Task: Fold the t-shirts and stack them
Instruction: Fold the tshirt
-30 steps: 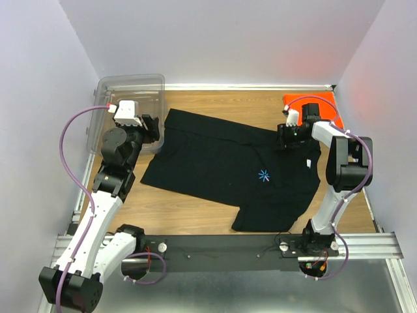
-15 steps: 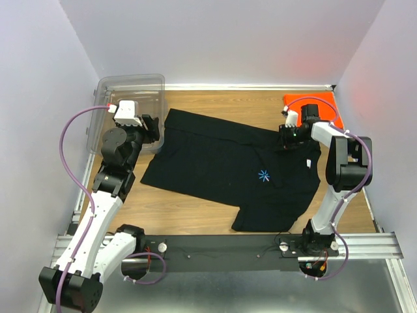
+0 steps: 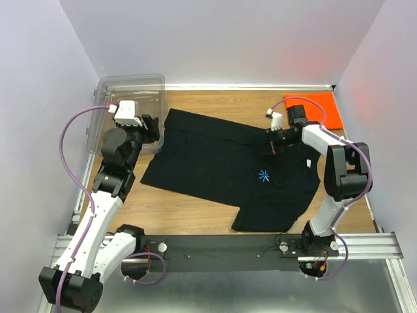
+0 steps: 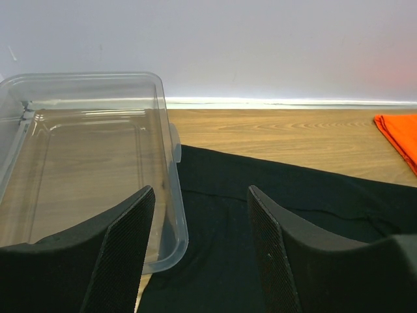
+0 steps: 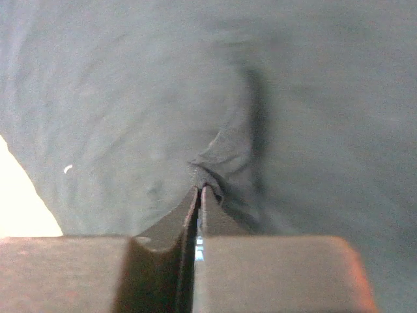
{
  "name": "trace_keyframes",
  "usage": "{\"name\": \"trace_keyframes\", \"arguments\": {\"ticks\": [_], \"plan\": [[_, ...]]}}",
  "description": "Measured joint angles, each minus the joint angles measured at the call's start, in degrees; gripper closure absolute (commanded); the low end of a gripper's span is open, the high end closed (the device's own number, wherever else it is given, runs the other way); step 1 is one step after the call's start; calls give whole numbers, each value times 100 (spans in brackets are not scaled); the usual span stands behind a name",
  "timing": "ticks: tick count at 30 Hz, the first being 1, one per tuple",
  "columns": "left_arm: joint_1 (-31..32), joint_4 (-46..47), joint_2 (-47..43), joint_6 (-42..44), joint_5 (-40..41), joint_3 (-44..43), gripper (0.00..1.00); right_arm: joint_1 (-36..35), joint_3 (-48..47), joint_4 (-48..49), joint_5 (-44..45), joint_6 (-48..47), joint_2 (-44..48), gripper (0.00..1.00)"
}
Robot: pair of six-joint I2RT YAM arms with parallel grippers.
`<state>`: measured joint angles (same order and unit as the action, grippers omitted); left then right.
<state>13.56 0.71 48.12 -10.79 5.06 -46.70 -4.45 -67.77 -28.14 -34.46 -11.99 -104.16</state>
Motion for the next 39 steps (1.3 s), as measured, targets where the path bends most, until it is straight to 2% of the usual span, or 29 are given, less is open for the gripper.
{"name": "trace_keyframes", "arguments": {"ticks": [1, 4, 6, 8, 15, 24, 31, 39], "plan": [[0, 0, 0, 2, 0, 0, 33, -177, 17, -94, -50, -94, 35, 79], [0, 0, 15, 4, 0, 0, 33, -603, 22, -409, -188, -348, 55, 71], [0, 0, 28, 7, 0, 0, 33, -796, 22, -667, -319, -540, 55, 56], [0, -2, 33, 9, 0, 0, 33, -994, 22, -953, -527, -732, 66, 48], [0, 0, 55, 11, 2, 0, 33, -1008, -273, -1482, -925, -979, 205, 47], [0, -2, 101, 15, 2, 0, 33, -1167, -376, -1217, 861, -1235, 579, 43], [0, -4, 129, 24, 2, 2, 33, -1897, -168, -748, 2041, -1130, 457, 43], [0, -4, 131, 26, 2, 0, 33, -2144, -39, -313, 3215, -1016, 170, 45]]}}
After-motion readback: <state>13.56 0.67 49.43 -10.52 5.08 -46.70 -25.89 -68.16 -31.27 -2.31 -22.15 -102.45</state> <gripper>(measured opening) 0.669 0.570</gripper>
